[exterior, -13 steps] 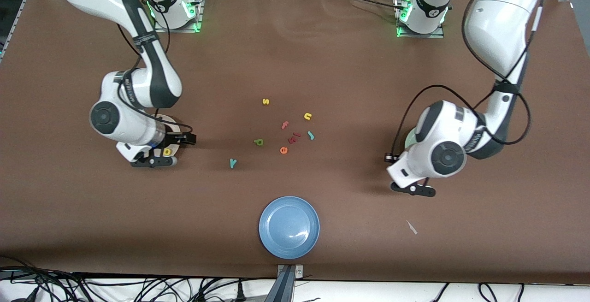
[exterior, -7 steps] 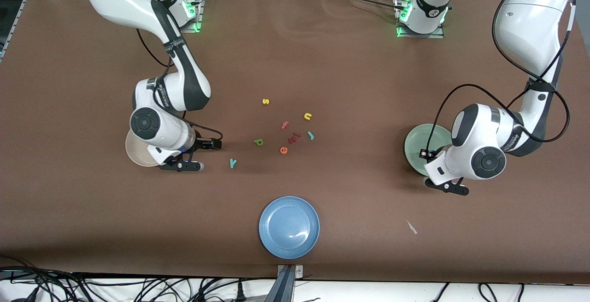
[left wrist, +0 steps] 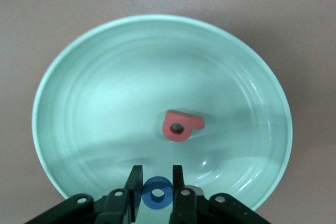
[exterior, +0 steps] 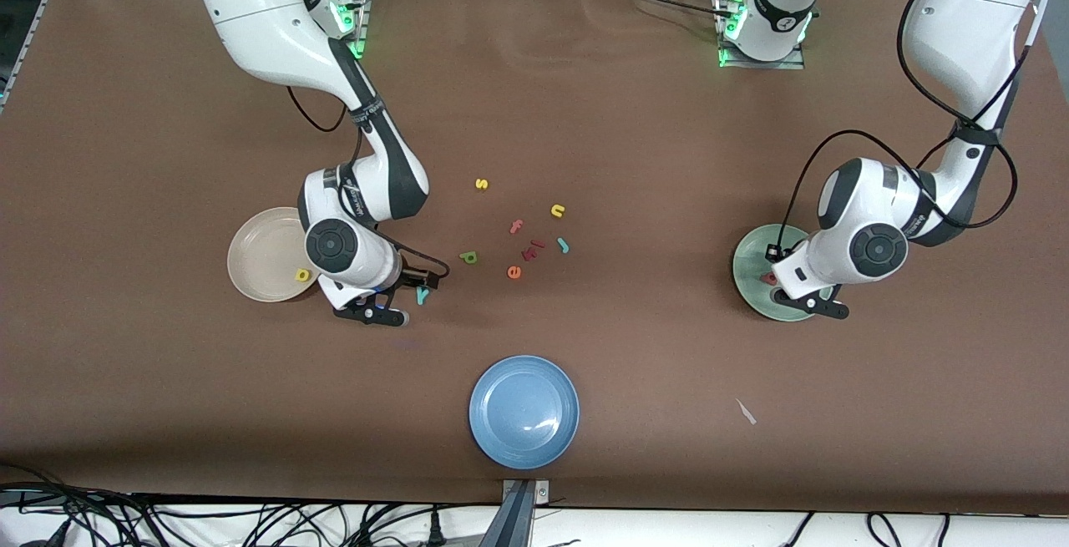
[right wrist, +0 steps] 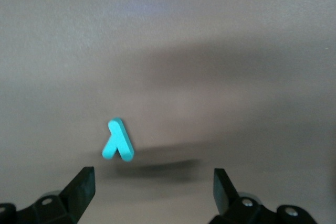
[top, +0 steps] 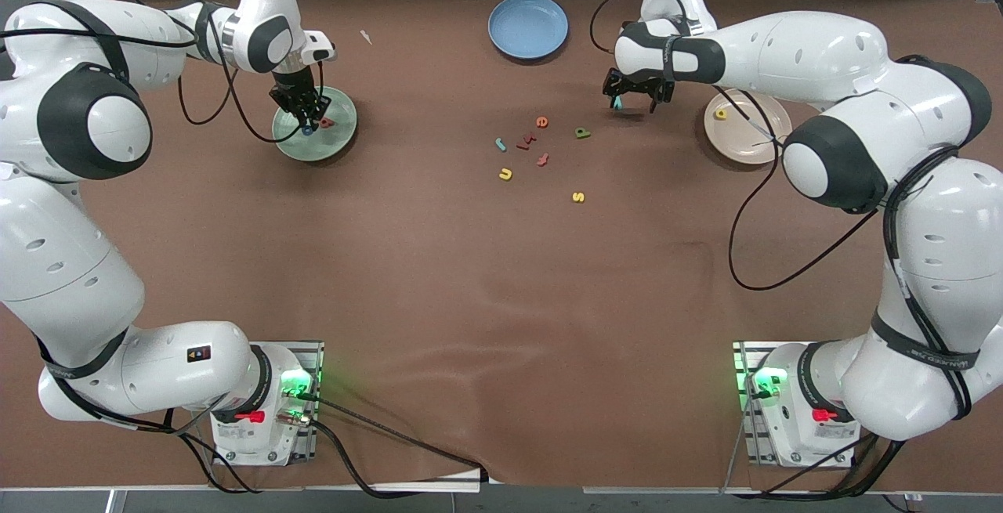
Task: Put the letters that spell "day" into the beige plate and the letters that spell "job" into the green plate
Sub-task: 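Open the left gripper over the green plate while the right gripper grasps cyan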
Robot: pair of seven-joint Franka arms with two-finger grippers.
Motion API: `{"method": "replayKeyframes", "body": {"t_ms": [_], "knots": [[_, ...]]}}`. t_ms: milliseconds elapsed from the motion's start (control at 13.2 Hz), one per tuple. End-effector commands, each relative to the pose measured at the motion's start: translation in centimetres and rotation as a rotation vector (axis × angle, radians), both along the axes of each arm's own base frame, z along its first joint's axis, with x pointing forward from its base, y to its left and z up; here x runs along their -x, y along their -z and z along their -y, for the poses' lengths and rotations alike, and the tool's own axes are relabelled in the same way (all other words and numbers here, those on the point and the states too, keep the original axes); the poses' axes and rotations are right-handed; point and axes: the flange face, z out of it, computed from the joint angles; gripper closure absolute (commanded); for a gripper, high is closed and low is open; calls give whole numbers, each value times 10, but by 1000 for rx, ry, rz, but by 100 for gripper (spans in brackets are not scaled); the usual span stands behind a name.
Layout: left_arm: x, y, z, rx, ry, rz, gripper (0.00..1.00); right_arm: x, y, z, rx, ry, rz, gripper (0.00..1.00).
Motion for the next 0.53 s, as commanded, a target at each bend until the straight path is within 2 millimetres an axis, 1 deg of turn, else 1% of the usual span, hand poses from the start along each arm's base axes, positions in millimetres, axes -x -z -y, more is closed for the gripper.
{"method": "replayKeyframes", "body": {"t_ms": [0, 76, 152, 228, 304, 456], "knots": [[10, -11, 5, -12, 22, 18, 0, -6, 12, -16, -9, 19, 28, 0], [9, -19, 17, -7, 33, 19, 0, -7, 11, -19, -15, 21, 32, 0], [8, -31, 36, 2, 45, 21, 0, -7, 12, -19, -13, 30, 32, 1], [8, -44, 56, 8, 2, 21, 0, -7, 15, -20, -12, 41, 30, 1], [11, -57, 87, 27, -73, 21, 0, -6, 16, -22, -11, 39, 28, 1], [17, -71, 149, 28, -218, 52, 0, -5, 17, -23, -10, 38, 27, 11]]}}
